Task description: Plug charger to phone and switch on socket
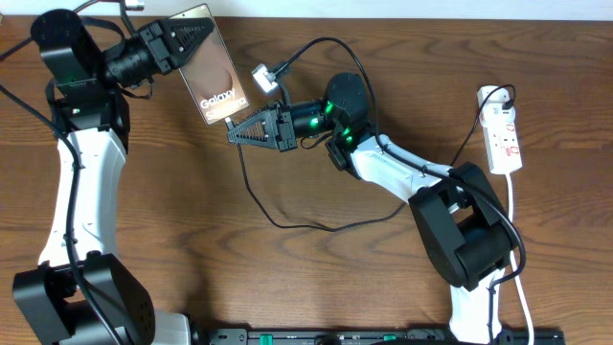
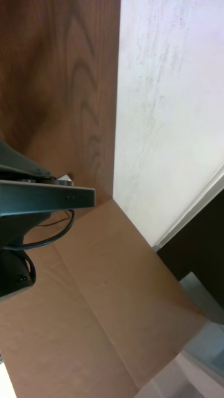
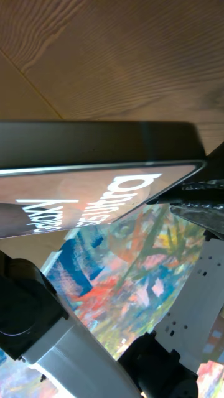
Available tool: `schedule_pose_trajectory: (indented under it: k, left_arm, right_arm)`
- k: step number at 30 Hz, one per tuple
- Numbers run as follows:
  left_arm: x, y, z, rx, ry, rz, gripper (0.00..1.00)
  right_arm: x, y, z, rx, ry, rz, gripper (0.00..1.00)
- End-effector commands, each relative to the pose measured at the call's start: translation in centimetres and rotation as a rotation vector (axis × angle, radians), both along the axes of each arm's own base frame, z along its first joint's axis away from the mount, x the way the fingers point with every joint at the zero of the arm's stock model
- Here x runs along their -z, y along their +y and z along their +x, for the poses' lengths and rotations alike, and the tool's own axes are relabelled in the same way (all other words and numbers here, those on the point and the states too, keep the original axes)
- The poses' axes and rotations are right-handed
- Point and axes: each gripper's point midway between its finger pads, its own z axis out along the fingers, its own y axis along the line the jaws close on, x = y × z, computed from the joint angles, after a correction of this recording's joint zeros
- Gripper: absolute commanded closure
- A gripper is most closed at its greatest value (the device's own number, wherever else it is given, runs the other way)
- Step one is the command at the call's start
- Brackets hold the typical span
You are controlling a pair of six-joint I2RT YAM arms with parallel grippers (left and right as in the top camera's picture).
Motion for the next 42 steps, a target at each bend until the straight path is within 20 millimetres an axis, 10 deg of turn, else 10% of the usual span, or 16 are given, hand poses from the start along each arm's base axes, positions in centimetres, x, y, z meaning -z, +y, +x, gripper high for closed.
schedule_pose_trajectory:
  k: [1, 42]
  left_arm:
    - [-0.2, -1.6, -1.3, 0.094, -0.005, -0.002, 0.93]
    - [0.2, -1.5, -1.1, 0.075, 0.021, -0.007, 0.92]
  right_arm:
    - [-1.4, -0.1, 3.4, 0.172, -0.003, 0.05, 0.99]
    - [-1.4, -0.9, 4.1, 0.184, -0.005, 0.048, 0.99]
